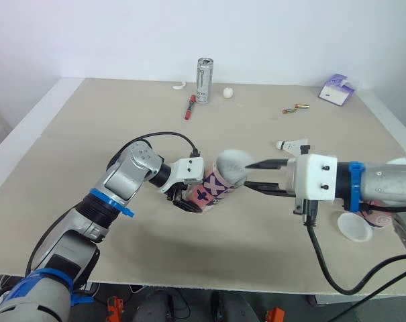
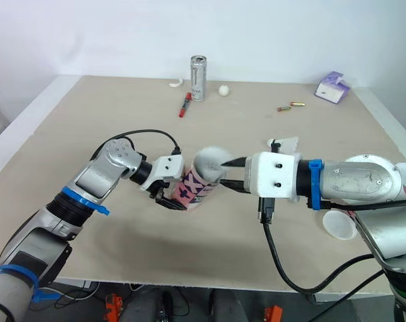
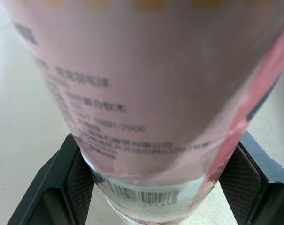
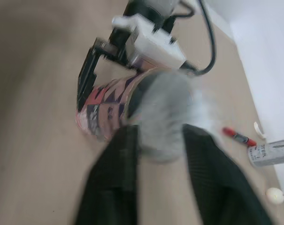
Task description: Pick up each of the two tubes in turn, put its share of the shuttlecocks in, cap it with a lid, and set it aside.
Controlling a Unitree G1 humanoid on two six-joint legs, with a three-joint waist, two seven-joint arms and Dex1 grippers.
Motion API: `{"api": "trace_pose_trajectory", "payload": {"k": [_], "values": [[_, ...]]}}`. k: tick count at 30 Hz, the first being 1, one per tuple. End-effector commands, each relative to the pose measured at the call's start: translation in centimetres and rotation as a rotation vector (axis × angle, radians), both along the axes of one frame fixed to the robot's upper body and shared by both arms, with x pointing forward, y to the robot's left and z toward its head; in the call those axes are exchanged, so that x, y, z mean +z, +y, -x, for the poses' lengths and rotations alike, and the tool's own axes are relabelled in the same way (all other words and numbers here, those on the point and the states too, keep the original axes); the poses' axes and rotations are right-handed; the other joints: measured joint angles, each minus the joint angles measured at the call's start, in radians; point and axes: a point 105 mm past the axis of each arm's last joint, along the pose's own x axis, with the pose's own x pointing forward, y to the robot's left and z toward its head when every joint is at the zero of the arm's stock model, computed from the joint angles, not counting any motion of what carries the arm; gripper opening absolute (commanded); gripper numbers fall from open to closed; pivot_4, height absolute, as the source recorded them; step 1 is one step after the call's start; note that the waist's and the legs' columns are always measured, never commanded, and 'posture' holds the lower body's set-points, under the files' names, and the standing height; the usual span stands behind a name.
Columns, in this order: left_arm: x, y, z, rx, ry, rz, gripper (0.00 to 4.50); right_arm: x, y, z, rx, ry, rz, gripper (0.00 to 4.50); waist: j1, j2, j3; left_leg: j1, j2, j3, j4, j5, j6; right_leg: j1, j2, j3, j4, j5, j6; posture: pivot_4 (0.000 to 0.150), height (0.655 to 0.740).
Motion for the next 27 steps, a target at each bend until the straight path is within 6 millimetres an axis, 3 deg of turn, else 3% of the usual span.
{"api": "trace_pose_trajectory", "payload": {"k": [1, 3, 4, 9, 13, 22, 27], "values": [[-0.7, 0.3, 0.0, 0.016, 0.005, -0.027, 3.35, 1.8, -0.3, 0.0, -0.026, -0.032, -0.078, 3.48, 0.000, 0.000, 0.000, 0.000, 0.000, 0.000, 0.000, 0.000, 0.000, 0.000, 0.000, 0.000, 0.000, 0.000, 0.000, 0.150, 0.7400], [-0.7, 0.2, 0.0, 0.014, 0.004, -0.027, 3.35, 2.9, -0.8, -0.7, -0.084, 0.005, -0.227, 4.40, 0.000, 0.000, 0.000, 0.000, 0.000, 0.000, 0.000, 0.000, 0.000, 0.000, 0.000, 0.000, 0.000, 0.000, -0.001, 0.150, 0.7400], [-0.7, 0.2, 0.0, 0.013, 0.004, -0.026, 3.35, 3.5, -1.5, -1.4, -0.141, 0.039, -0.329, 4.47, 0.000, -0.001, 0.000, 0.000, 0.000, 0.000, 0.000, 0.000, 0.000, 0.000, 0.000, 0.000, 0.000, 0.001, -0.001, 0.150, 0.7400], [-0.7, 0.1, -0.1, 0.009, 0.001, -0.026, 3.35, 3.1, -6.2, -5.2, -0.453, 0.120, -0.599, 4.47, 0.000, -0.003, 0.000, 0.000, 0.000, 0.000, 0.000, 0.000, 0.000, 0.000, -0.001, 0.000, 0.000, 0.003, -0.004, 0.150, 0.7400], [-0.6, 0.1, 0.0, 0.006, -0.001, -0.026, 3.35, 0.5, -9.8, -8.0, -0.685, 0.181, -0.723, 4.47, 0.000, -0.002, 0.000, 0.000, 0.000, 0.001, 0.000, 0.000, 0.000, 0.000, -0.001, 0.001, 0.000, 0.003, -0.004, 0.150, 0.7400], [-0.7, 0.2, 0.2, 0.006, 0.001, -0.030, 3.35, -3.6, -13.2, -12.6, -0.924, 0.218, -0.804, 4.47, -0.002, -0.001, -0.001, 0.000, 0.000, 0.002, 0.000, 0.000, 0.000, 0.000, 0.001, 0.002, 0.001, 0.003, -0.003, 0.150, 0.7400], [-0.6, 0.2, 0.2, 0.009, -0.002, -0.028, 3.35, -4.1, -14.3, -14.2, -0.979, 0.223, -0.817, 4.47, -0.002, -0.001, 0.000, 0.000, 0.000, 0.002, 0.000, 0.000, 0.000, -0.001, 0.001, 0.002, 0.001, 0.003, -0.003, 0.150, 0.7400]]}}
